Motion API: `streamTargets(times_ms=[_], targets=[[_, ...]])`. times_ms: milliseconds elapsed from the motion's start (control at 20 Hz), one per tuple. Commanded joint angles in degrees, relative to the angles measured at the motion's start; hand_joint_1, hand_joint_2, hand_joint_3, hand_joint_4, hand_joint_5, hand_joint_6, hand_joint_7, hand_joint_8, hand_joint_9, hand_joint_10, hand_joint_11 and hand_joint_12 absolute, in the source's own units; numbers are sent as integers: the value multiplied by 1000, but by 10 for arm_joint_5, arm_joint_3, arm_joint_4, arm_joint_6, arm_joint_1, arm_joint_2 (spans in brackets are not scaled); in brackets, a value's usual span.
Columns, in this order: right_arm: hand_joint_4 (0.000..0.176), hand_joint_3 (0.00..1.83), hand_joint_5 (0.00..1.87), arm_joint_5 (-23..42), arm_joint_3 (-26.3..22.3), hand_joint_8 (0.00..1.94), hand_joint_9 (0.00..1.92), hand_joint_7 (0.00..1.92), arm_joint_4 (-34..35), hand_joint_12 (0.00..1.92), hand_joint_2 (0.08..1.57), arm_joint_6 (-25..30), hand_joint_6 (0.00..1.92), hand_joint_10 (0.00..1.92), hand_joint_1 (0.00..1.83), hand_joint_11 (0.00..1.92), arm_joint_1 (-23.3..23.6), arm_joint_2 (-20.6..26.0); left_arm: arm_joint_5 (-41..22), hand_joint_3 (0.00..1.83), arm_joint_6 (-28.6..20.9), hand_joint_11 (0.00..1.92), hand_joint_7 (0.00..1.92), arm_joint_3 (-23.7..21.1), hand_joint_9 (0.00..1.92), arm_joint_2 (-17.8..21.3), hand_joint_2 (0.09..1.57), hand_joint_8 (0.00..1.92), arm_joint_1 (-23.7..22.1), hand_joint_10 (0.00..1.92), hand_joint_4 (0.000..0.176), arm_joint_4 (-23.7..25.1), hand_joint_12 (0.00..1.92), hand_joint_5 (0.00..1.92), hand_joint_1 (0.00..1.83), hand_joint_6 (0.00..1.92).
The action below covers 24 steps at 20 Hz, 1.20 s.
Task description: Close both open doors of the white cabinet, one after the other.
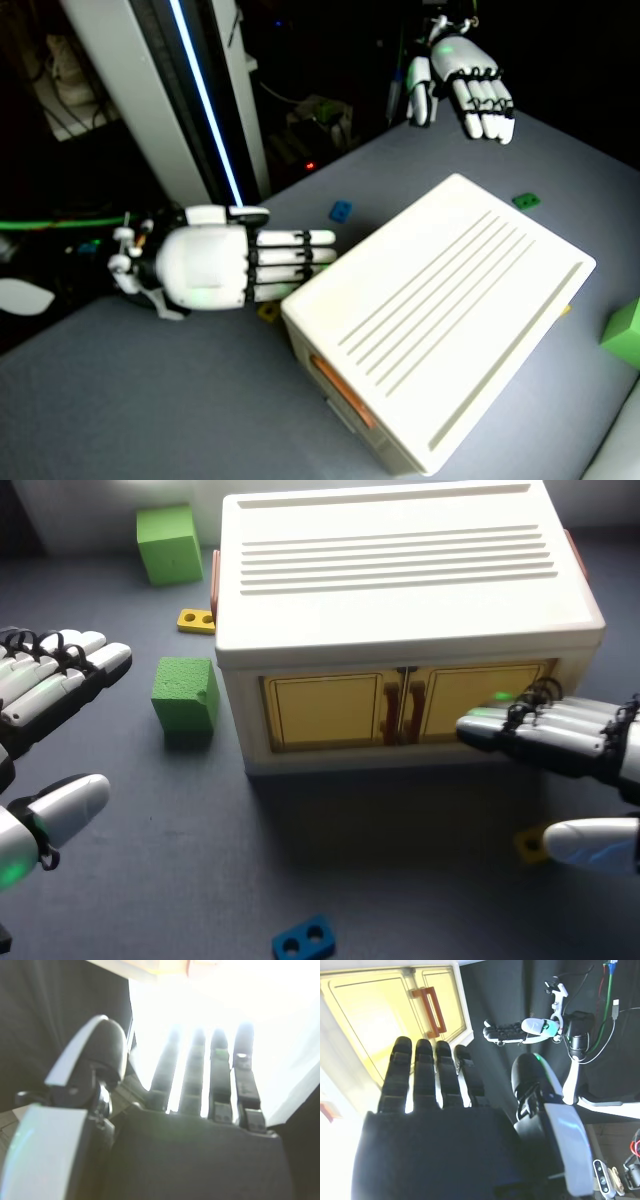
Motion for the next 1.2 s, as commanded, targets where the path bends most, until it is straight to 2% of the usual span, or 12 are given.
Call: streamTargets(times_ms=[0, 50, 100, 200, 350, 500, 600, 800, 900, 950, 1050, 1150], targets=[[0, 0, 17, 65, -1, 0, 0, 0, 22, 0, 1534, 8, 6, 0, 0, 0, -3, 0, -77, 47, 0, 0, 58, -1, 98, -1, 1569, 3, -1, 7, 0, -2, 758, 77, 0, 2], [0, 0, 28, 67, -3, 1, 0, 3, 25, 0, 1534, 10, 10, 0, 0, 0, -8, 1, -77, 63, 0, 0, 76, -1, 140, -1, 1571, 3, -1, 9, 0, -2, 916, 78, 0, 1], [0, 0, 36, 72, -7, 2, 0, 6, 32, 3, 1537, 12, 12, 0, 0, 6, -14, 17, -77, 57, 0, 0, 66, -1, 121, -1, 1571, 3, 0, 7, 0, -3, 890, 71, 0, 1], [0, 0, 52, 84, -13, 8, 9, 23, 48, 9, 1533, 17, 16, 4, 0, 22, -32, 31, -78, 54, 0, 0, 57, -1, 69, -1, 1566, 8, 1, 5, 0, -5, 660, 75, 0, 5], [0, 0, 71, 110, -18, 15, 44, 56, 85, 22, 1531, 25, 16, 14, 0, 57, -79, 54, -79, 43, 0, 0, 43, 0, 44, -3, 1568, 0, 1, 1, 0, -7, 500, 71, 0, 1], [0, 0, 109, 136, -18, 5, 80, 97, 120, 29, 1497, 25, 9, 8, 0, 98, -106, 62, -78, 69, 0, 0, 69, 1, 57, -3, 1571, 2, 1, 1, 0, -8, 516, 90, 0, 0], [0, 0, 109, 151, -17, 0, 48, 73, 139, 4, 1485, 25, 6, 0, 0, 38, -110, 66, -78, 63, 0, 0, 70, 2, 105, -4, 1571, 7, 1, 8, 0, -9, 744, 128, 0, 3], [0, 0, 139, 200, -15, 11, 102, 106, 188, 36, 1486, 23, 12, 19, 0, 124, -125, 69, -86, 32, -3, 0, 48, 6, 54, -11, 1569, 5, 1, 9, 0, -16, 304, 42, 0, 9], [0, 18, 157, 241, -14, 1, 102, 124, 221, 15, 1562, 12, 2, 1, 11, 111, -130, 69, -99, 17, -12, 0, 5, 15, 5, -18, 1561, 0, -4, 1, 2, -24, 23, 41, 0, 5], [0, 7, 152, 262, -14, 1, 80, 127, 236, 3, 1554, 5, 1, 1, 32, 75, -130, 68, -104, 5, -14, 0, 0, 19, 0, -22, 1538, 0, -9, 0, 34, -26, 4, 13, 0, 0], [0, 0, 156, 304, -11, 0, 64, 108, 262, 0, 1554, -6, 1, 0, 111, 58, -130, 61, -108, 3, -16, 0, 0, 26, 0, -28, 1532, 0, -25, 0, 0, -24, 0, 5, 0, 2], [0, 0, 164, 342, -7, 2, 53, 102, 284, 7, 1549, -11, 2, 6, 264, 53, -123, 56, -113, 44, -17, 0, 0, 37, 0, -39, 1569, 0, -44, 0, 0, -21, 0, 0, 0, 0]])
